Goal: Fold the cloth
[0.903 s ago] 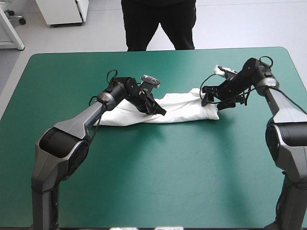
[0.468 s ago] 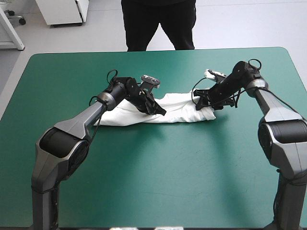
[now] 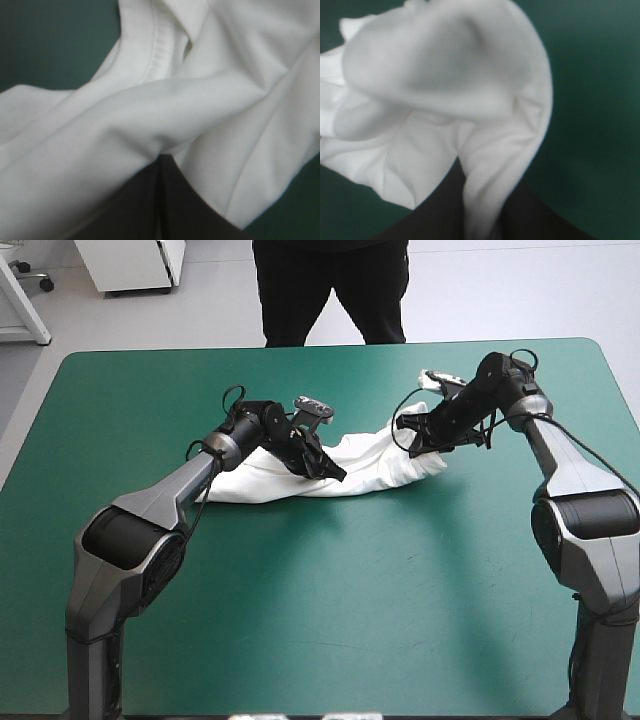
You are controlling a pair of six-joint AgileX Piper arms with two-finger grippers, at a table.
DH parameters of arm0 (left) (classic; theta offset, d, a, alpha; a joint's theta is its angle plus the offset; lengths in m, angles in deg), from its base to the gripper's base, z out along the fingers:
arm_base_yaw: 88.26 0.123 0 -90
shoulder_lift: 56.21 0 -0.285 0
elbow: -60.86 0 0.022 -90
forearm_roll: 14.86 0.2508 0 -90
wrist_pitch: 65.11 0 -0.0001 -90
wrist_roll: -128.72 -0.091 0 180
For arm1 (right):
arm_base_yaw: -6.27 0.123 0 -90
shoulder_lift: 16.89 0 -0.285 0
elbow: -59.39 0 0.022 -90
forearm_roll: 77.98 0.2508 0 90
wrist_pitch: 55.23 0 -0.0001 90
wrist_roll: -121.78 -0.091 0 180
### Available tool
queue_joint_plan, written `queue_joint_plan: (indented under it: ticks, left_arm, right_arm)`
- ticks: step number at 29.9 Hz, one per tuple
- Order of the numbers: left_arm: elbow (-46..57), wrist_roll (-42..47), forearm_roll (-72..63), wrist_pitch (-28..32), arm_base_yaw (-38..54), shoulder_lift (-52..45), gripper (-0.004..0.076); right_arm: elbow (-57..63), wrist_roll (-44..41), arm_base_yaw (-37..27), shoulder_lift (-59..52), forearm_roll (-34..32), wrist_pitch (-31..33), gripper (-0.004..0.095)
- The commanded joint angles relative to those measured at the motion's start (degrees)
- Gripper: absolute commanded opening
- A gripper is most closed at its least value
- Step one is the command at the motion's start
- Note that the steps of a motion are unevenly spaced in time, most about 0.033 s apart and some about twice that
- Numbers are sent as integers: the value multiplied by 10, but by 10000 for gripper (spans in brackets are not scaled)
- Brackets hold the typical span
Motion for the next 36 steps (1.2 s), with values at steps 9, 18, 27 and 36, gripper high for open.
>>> queue_joint_plan:
  ticks: [9,18,27,36]
  left_arm:
    - [-15,0,-8,5,-1,-29,-9]
    - [-15,1,-8,7,0,-29,-9]
    - [-15,25,-10,-95,84,-154,-9]
    - [119,16,44,-171,136,-320,-9]
  right_arm:
    - [-148,-8,30,-77,113,18,-15]
    - [-159,-14,52,-88,89,18,-15]
    - [-159,-2,52,-88,68,18,-15]
    - [-159,7,82,-89,80,18,-15]
